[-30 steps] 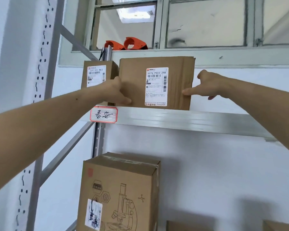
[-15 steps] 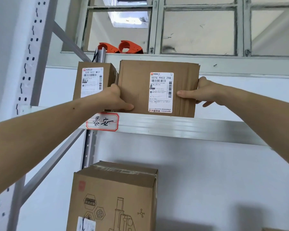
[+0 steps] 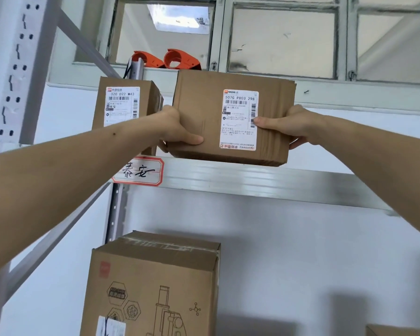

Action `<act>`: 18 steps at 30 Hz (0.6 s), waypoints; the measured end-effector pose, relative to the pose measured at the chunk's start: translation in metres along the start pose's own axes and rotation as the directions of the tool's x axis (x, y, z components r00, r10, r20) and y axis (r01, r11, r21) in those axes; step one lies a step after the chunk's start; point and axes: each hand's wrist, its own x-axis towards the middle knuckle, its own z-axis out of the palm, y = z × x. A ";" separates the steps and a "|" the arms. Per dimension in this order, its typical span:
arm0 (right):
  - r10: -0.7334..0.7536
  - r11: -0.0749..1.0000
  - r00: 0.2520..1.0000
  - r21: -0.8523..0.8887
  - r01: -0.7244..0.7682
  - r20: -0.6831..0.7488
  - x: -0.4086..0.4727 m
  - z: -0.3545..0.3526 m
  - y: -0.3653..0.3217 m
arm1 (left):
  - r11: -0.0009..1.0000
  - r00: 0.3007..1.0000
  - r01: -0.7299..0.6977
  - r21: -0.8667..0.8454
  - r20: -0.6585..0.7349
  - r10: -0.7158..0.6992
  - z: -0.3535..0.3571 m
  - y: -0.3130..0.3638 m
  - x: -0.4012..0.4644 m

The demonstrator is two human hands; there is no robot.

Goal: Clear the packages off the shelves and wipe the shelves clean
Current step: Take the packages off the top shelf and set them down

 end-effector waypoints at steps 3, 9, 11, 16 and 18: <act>-0.021 1.000 0.998 -0.003 0.021 -0.053 -0.005 -0.025 0.002 | 0.998 0.999 -0.046 -0.052 -0.001 0.046 0.005 0.016 -0.002; -0.041 0.999 0.972 -0.028 0.035 -0.230 -0.039 -0.084 0.010 | 0.973 0.990 -0.142 -0.181 -0.021 0.140 0.030 0.063 -0.009; -0.027 0.999 0.961 -0.032 0.019 -0.276 -0.056 -0.104 0.012 | 0.958 0.984 -0.176 -0.228 -0.020 0.177 0.040 0.081 -0.012; -0.005 0.991 0.910 -0.124 -0.051 -0.416 -0.108 -0.156 0.021 | 0.889 0.958 -0.262 -0.375 0.007 0.286 0.068 0.128 -0.033; 0.011 0.978 0.885 -0.178 -0.107 -0.466 -0.133 -0.175 0.023 | 0.853 0.944 -0.268 -0.448 0.057 0.326 0.082 0.146 -0.042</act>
